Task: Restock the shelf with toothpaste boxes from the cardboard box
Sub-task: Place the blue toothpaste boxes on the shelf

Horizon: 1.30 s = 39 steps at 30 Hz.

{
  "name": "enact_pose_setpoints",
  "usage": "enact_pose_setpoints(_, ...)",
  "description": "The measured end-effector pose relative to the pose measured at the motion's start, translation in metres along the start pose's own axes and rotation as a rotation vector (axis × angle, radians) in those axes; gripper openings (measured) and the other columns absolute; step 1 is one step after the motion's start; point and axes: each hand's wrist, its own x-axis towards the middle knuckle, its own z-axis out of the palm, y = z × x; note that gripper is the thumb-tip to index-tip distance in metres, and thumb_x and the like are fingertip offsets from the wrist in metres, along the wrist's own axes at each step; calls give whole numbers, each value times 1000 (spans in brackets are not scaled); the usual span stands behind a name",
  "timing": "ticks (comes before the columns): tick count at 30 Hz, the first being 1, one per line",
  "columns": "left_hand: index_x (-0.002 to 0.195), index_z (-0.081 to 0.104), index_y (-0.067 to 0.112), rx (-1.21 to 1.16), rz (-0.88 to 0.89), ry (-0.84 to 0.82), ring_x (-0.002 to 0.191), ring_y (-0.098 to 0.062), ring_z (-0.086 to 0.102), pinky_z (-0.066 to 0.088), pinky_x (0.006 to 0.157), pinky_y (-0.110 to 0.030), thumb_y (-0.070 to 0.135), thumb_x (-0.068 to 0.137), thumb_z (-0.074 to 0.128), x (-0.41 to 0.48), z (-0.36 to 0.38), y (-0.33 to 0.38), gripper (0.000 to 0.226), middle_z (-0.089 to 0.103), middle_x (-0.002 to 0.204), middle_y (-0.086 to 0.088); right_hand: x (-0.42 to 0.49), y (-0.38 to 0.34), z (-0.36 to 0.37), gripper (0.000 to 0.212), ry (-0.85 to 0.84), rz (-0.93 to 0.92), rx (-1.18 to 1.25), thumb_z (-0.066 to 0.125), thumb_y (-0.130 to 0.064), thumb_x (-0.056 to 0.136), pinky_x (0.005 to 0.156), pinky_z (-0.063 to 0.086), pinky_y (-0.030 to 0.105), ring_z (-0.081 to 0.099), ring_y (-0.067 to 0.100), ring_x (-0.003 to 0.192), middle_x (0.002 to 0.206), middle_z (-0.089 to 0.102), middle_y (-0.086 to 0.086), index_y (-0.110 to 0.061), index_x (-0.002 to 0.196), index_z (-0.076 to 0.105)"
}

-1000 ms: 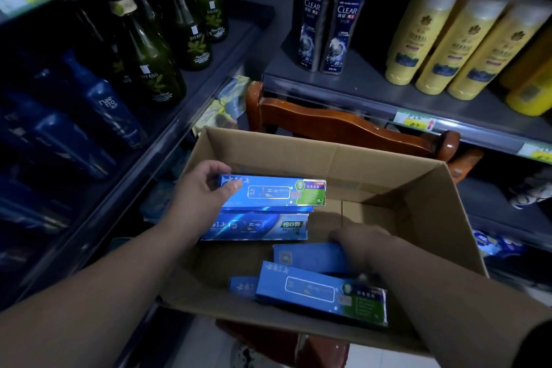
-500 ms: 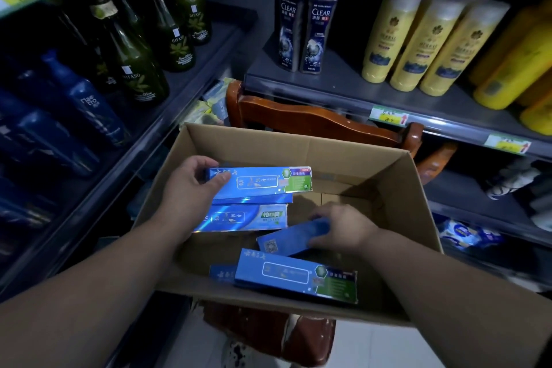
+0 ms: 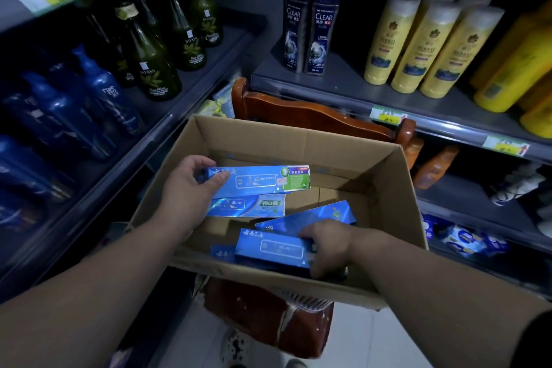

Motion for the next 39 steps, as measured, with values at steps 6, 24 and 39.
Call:
enact_pose_setpoints(6,100,57,15,-36,22,51,88,-13,58,47,82,-28,17,84,71,-15,-9,16,21,63,96,-2,-16,14,-19,61,113,52,214,78,-33,52,76,57,33,64,15,76,85,64,-10,-30,110,60)
enact_pose_setpoints(24,100,58,18,-49,234,362,93,-28,61,49,73,-36,24,85,71,-55,-126,137,21,64,106,-9,-108,-46,-150,52,185,-362,535,70,5,82,80,52,21,66,7,94,114,69,-1,-17,126,54)
enact_pose_setpoints(39,85,57,29,-35,326,702,85,-13,52,41,78,-30,23,82,74,-120,-323,151,18,59,93,1,-118,-258,-207,44,367,-703,164,76,0,79,71,48,10,63,-1,82,104,69,-5,-27,112,63)
